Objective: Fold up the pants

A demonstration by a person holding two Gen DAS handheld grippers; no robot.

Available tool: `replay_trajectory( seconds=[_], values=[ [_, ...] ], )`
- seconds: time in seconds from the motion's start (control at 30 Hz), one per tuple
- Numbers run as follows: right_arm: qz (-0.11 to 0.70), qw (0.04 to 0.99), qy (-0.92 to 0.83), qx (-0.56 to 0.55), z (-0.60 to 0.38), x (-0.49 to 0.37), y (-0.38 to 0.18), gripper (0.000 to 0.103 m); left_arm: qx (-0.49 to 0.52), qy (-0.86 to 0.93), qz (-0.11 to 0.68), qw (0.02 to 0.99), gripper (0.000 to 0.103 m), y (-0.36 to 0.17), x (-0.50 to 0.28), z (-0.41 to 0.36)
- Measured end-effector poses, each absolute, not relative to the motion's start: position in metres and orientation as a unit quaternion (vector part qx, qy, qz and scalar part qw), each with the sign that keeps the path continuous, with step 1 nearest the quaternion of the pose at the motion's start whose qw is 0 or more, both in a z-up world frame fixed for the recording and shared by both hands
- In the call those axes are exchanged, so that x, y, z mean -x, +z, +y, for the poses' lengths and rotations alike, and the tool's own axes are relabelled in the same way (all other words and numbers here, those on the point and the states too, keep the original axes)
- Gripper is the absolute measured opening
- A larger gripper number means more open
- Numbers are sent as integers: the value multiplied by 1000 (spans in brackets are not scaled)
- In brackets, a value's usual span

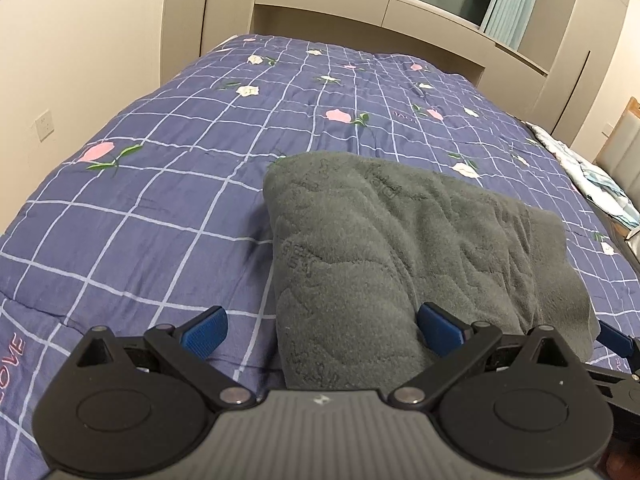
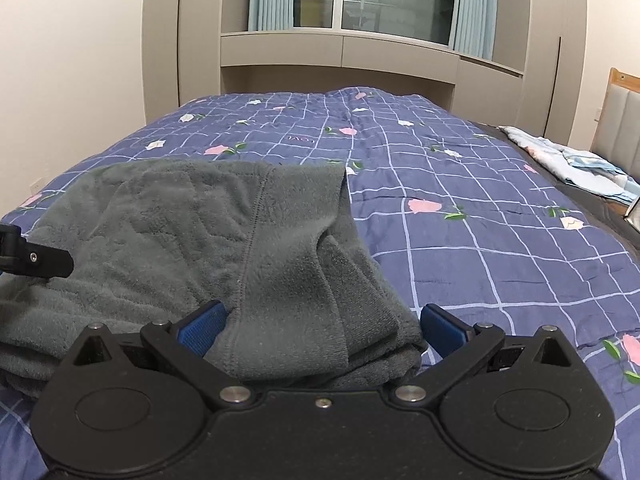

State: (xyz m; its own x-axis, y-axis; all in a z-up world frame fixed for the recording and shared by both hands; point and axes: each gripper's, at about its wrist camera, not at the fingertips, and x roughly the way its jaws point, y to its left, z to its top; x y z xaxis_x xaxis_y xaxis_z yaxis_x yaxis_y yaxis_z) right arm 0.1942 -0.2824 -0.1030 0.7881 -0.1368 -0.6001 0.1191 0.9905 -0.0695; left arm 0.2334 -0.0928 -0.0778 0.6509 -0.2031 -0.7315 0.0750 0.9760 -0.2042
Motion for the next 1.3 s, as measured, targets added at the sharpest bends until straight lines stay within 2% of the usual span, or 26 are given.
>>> replay_trajectory(
  seconds=[0.43, 0.97, 1.3],
  values=[
    [308, 949, -71, -12, -288, -190, -109, 103, 126, -61, 389, 911, 103, -90, -223, -88],
    [315, 945, -83, -38, -287, -185, -110, 102, 118, -72, 413, 900, 103, -83, -204, -86],
    [317, 939, -95, -96, -292, -175, -116, 102, 107, -77, 417, 900, 103, -84, -186, -85]
  ],
)
